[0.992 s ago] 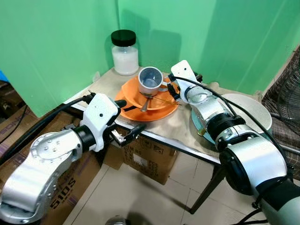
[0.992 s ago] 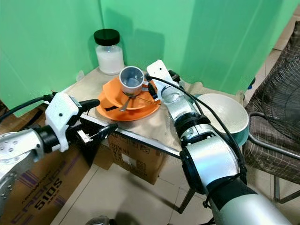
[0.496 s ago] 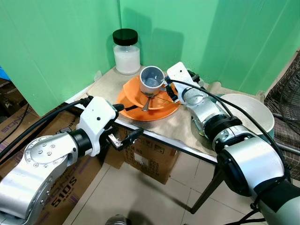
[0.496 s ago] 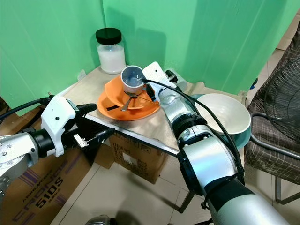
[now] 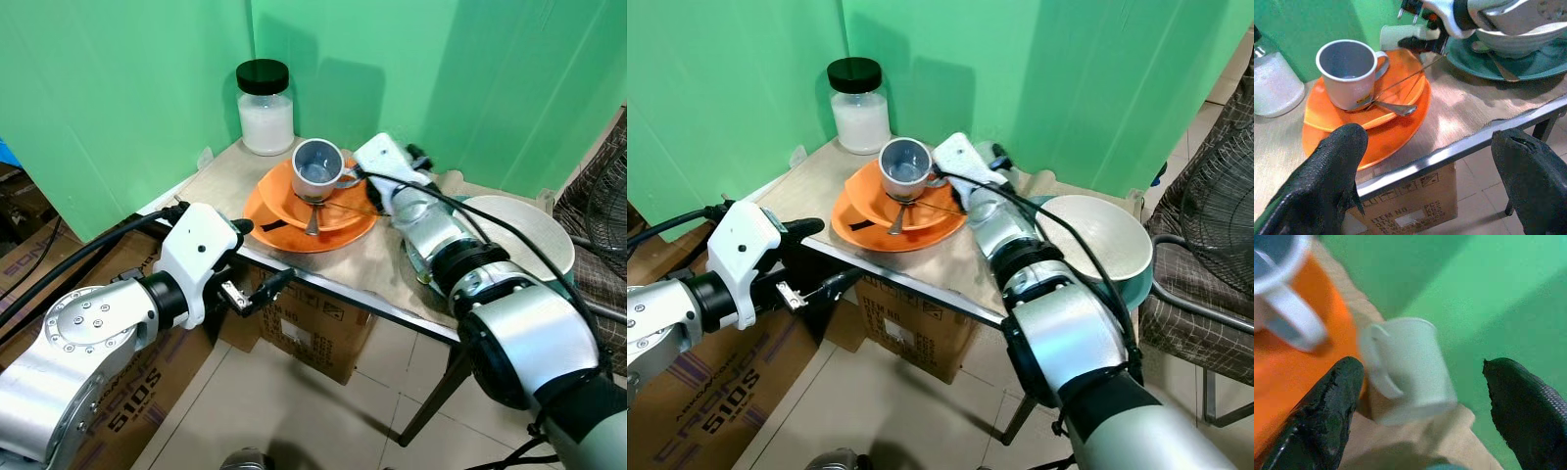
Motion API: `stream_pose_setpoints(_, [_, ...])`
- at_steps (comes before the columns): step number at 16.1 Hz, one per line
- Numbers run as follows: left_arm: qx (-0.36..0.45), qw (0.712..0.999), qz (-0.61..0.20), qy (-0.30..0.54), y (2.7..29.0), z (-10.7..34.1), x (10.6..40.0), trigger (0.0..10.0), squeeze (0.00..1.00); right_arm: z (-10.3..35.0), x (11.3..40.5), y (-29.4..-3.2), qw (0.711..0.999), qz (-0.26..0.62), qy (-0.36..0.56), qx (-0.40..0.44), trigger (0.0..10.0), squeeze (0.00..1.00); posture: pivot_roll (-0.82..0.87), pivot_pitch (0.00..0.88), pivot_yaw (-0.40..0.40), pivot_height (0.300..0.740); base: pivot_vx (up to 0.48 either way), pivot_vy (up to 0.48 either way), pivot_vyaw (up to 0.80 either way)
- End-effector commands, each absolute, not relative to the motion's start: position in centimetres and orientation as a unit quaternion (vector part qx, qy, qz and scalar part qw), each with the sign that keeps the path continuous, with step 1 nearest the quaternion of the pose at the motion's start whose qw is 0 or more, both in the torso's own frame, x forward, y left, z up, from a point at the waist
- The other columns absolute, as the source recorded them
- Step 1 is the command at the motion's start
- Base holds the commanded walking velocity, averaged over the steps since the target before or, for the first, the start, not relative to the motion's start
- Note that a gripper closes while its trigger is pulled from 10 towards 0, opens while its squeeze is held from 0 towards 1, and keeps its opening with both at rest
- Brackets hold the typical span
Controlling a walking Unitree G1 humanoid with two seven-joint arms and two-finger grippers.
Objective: Setting the table
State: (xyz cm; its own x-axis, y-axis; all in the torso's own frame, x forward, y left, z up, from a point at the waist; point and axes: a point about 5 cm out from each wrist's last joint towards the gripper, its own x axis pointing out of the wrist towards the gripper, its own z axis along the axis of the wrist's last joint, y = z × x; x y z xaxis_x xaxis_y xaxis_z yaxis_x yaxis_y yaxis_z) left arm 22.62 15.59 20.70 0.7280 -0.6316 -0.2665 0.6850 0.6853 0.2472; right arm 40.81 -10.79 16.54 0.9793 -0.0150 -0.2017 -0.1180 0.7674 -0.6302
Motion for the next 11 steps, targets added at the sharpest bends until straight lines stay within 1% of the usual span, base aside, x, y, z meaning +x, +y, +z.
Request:
stream_pose_setpoints(1, [0.174, 0.915, -0.356, 0.074, 15.7, 21.0, 22.5, 10.0, 0.00, 17.2, 41.1, -11.2, 0.940, 0.011, 0.096, -0.328, 10.0, 0.00, 0.23, 0.032, 0.016, 0.740, 0.000, 0.000, 0.00])
stream_pose_setpoints(5, [0.180, 0.920, -0.340, 0.074, 16.0, 21.0, 22.8, 10.0, 0.00, 17.5, 41.2, -12.0, 0.947, -0.008, 0.091, -0.309, 10.0, 0.00, 0.23, 0.019, 0.017, 0.740, 0.000, 0.000, 0.00])
stream_pose_setpoints(7, [0.179, 0.926, -0.327, 0.067, 16.0, 21.0, 23.1, 10.0, 0.00, 18.3, 41.4, -11.7, 0.968, 0.009, 0.068, -0.240, 10.0, 0.00, 0.22, 0.004, 0.013, 0.740, 0.000, 0.000, 0.00])
stream_pose_setpoints(8, [0.176, 0.932, -0.313, 0.052, 15.8, 21.3, 23.5, 10.0, 0.00, 19.1, 41.6, -12.1, 0.986, 0.007, 0.047, -0.161, 10.0, 0.00, 0.22, 0.000, 0.012, 0.740, 0.000, 0.000, 0.00])
stream_pose_setpoints(9, [0.172, 0.939, -0.296, 0.035, 15.4, 21.5, 23.9, 10.0, 0.00, 19.9, 41.7, -12.7, 0.995, 0.006, 0.023, -0.096, 10.0, 0.00, 0.20, 0.000, 0.014, 0.740, 0.000, 0.000, 0.00])
stream_pose_setpoints(11, [0.156, 0.953, -0.259, 0.017, 14.9, 21.5, 25.0, 10.0, 0.00, 20.6, 41.4, -13.8, 0.999, 0.021, -0.020, -0.020, 10.0, 0.00, 0.16, 0.000, 0.038, 0.740, 0.000, 0.000, 0.00])
